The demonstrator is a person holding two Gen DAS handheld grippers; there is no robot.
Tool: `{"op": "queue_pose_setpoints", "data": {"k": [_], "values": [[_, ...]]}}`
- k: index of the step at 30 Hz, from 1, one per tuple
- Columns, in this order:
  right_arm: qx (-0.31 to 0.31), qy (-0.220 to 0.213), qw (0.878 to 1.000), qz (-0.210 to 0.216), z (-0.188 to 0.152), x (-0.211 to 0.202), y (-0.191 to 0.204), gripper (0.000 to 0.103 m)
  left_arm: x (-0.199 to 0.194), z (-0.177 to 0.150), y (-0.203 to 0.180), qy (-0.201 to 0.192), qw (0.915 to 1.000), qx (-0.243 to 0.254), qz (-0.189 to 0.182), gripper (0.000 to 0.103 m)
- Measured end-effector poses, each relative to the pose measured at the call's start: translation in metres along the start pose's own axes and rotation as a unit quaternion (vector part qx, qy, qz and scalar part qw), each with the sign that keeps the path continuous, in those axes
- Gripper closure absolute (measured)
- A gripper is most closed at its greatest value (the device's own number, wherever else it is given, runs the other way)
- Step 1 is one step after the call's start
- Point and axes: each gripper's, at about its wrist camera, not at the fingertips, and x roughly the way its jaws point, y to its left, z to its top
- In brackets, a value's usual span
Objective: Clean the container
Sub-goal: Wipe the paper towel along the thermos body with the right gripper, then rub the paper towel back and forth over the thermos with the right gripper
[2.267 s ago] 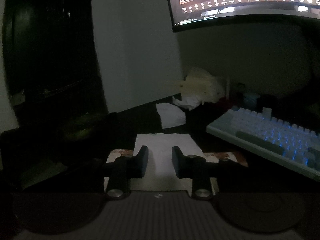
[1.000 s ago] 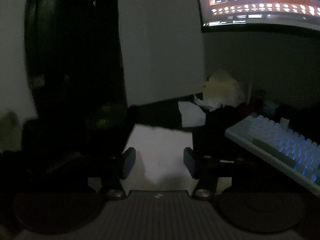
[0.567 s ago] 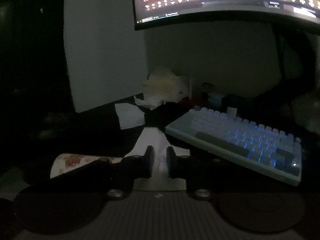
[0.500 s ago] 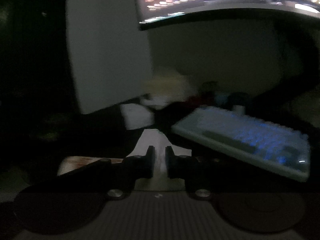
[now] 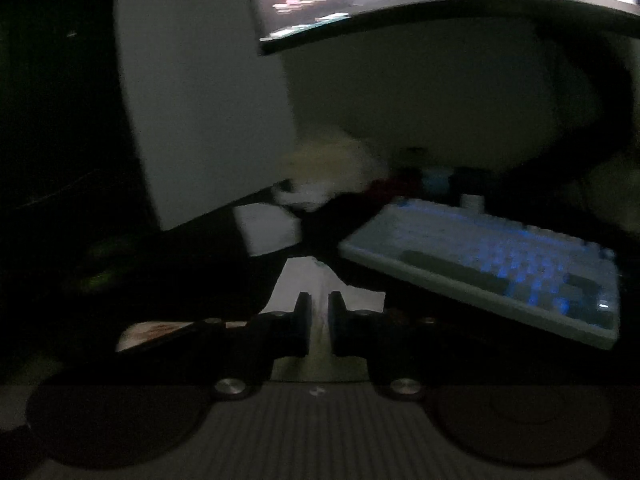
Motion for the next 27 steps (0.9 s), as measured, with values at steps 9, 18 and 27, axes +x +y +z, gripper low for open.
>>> {"op": "queue_pose_setpoints", "data": {"k": [9, 18, 27], "values": [[-0.013, 0.007, 0.999, 0.032, 0.001, -0.001, -0.005, 0.086, 0.0, 0.0, 0.001, -0.005, 0.9999, -0.01, 0.001, 0.0], [-0.012, -0.003, 0.999, 0.031, -0.002, -0.001, 0.0, 0.079, 0.001, -0.001, 0.002, -0.006, 0.9999, -0.008, 0.003, 0.0], [0.0, 0.001, 0.999, -0.041, 0.004, 0.005, -0.021, 0.079, -0.001, -0.001, 0.001, -0.003, 1.0, -0.006, 0.003, 0.0]]}}
